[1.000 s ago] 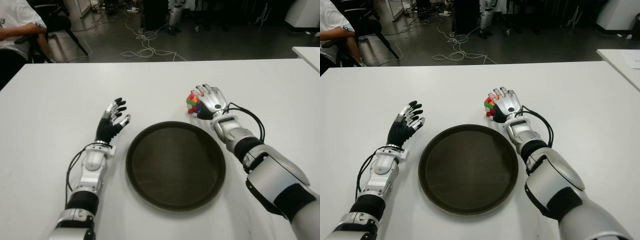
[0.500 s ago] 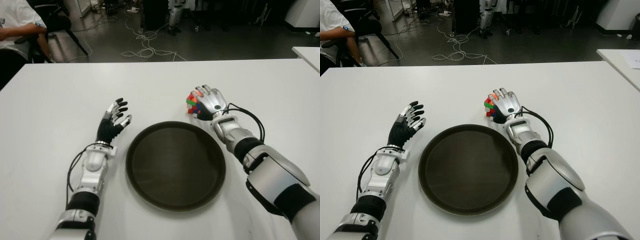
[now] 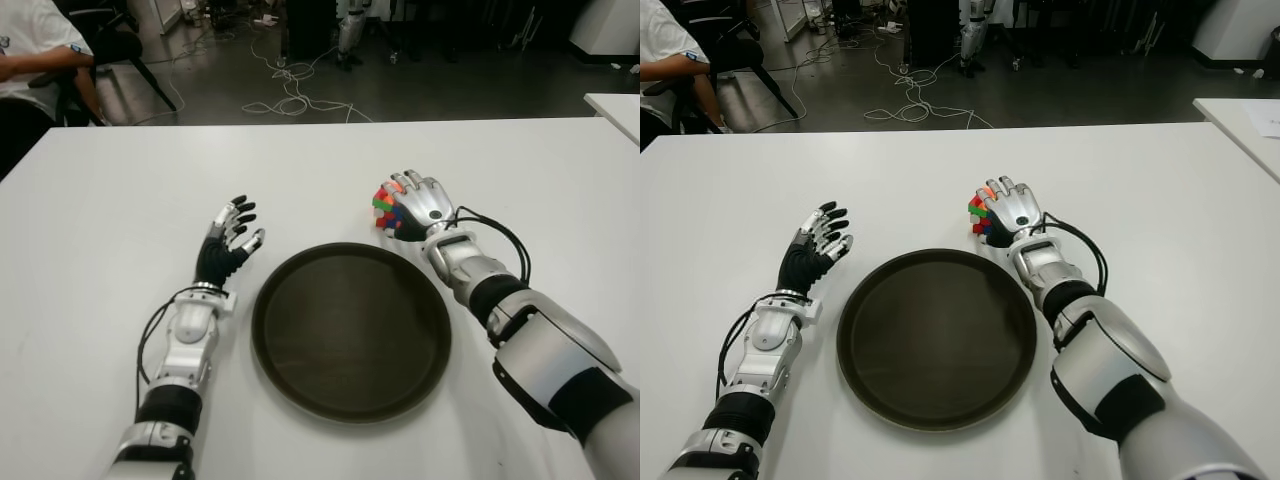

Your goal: Pick up the Rubik's Cube and put it in the plate

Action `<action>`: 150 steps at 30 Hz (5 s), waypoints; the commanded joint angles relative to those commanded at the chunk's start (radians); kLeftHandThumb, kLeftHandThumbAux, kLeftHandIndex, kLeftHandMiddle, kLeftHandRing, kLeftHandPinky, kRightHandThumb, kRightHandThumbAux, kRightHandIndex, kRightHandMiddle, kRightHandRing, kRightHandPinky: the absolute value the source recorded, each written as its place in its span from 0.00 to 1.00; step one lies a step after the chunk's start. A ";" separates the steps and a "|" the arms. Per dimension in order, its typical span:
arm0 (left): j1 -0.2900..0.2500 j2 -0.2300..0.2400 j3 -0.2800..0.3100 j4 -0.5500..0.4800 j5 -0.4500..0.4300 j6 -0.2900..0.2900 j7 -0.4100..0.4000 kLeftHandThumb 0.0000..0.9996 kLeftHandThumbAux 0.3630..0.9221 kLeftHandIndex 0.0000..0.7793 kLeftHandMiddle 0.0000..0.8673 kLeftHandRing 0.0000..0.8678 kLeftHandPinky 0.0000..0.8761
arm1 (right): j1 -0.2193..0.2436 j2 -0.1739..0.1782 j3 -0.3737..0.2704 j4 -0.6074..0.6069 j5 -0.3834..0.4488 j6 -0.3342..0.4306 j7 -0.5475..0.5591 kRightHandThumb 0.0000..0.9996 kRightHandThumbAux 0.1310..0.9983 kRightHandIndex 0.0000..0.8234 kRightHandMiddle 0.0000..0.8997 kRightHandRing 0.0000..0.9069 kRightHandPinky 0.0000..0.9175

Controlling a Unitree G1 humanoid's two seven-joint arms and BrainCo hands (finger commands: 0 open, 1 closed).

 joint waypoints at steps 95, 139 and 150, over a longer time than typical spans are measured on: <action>0.001 0.000 -0.008 -0.009 0.003 0.000 0.001 0.06 0.71 0.14 0.20 0.17 0.12 | -0.006 -0.143 -0.043 -0.150 0.018 -0.039 0.412 0.68 0.68 0.50 0.60 0.61 0.58; 0.005 -0.003 -0.015 -0.034 0.014 0.014 0.008 0.07 0.68 0.16 0.21 0.19 0.17 | 0.564 -0.461 -0.328 -1.165 0.020 0.065 0.613 0.66 0.69 0.48 0.39 0.44 0.44; 0.010 -0.009 -0.012 -0.051 0.009 0.030 0.007 0.08 0.69 0.16 0.21 0.18 0.13 | 0.632 -0.485 -0.385 -1.275 0.019 0.070 0.650 0.66 0.69 0.48 0.38 0.43 0.44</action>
